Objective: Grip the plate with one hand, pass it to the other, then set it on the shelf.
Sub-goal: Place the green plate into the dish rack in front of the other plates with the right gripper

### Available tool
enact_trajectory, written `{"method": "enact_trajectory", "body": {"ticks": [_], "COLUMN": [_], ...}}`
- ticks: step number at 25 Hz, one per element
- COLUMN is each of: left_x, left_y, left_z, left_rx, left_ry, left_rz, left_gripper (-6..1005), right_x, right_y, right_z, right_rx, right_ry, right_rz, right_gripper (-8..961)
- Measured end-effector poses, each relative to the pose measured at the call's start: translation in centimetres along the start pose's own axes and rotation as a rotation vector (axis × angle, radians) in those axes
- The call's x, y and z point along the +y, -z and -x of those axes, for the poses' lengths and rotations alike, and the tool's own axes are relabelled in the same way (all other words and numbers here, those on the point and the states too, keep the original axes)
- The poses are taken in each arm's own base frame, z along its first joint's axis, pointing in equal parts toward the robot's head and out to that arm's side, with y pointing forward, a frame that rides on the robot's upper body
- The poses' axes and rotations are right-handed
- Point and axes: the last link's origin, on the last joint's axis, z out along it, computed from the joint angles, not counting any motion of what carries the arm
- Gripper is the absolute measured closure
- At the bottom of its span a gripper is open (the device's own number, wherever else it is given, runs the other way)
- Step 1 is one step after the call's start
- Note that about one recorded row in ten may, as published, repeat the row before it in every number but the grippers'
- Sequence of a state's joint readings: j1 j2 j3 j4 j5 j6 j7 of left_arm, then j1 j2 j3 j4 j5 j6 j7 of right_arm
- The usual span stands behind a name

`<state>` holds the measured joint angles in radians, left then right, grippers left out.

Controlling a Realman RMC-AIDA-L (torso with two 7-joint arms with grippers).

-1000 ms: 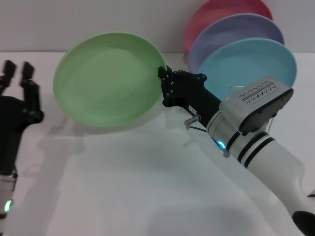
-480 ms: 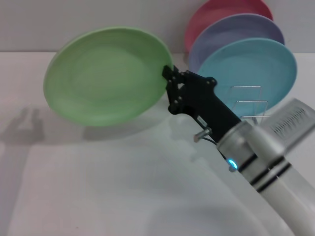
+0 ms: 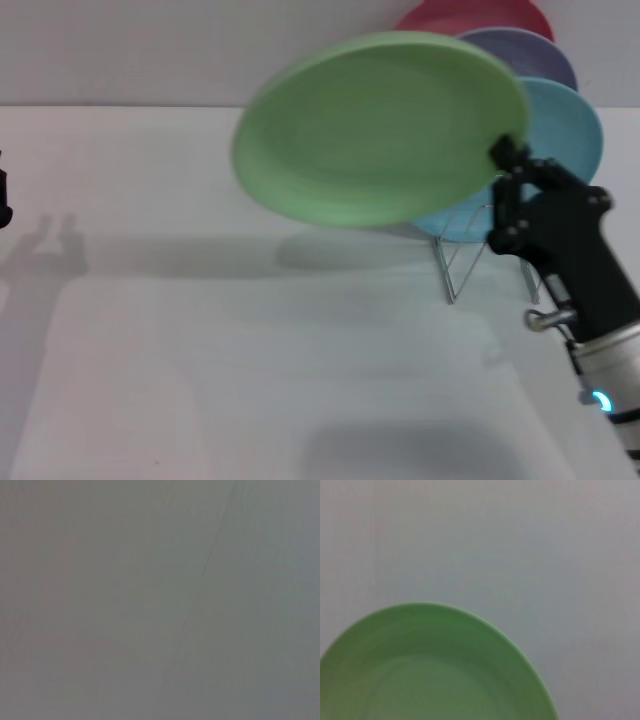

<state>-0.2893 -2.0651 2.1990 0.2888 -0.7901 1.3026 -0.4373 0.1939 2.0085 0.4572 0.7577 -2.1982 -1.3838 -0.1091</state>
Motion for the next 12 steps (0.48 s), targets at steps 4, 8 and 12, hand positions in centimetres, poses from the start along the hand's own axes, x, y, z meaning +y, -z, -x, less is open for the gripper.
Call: {"method": "enact_trajectory", "body": {"ticks": [4, 8, 12], "left_x": [0.0, 0.1, 0.2], "left_y": [-0.4, -0.6, -0.6], "left_z": [0.3, 0.6, 0.9], "left_rx": [-0.026, -0.042, -0.056], "left_ry": [0.027, 0.042, 0.061], "left_rz": [-0.005, -0.008, -0.018], "left_gripper": [744, 744, 744], "right_x": [-1.6, -4.0, -6.5], "right_y": [0.5, 0.8, 1.2], "right_z": [0.7, 1.7, 2.6], "right_rx": [0.001, -0.009, -0.014], "right_ry": [0.008, 0.020, 0.010], "right_rz": [0.008, -0.007, -0.044], "right_gripper": [934, 935, 935]}}
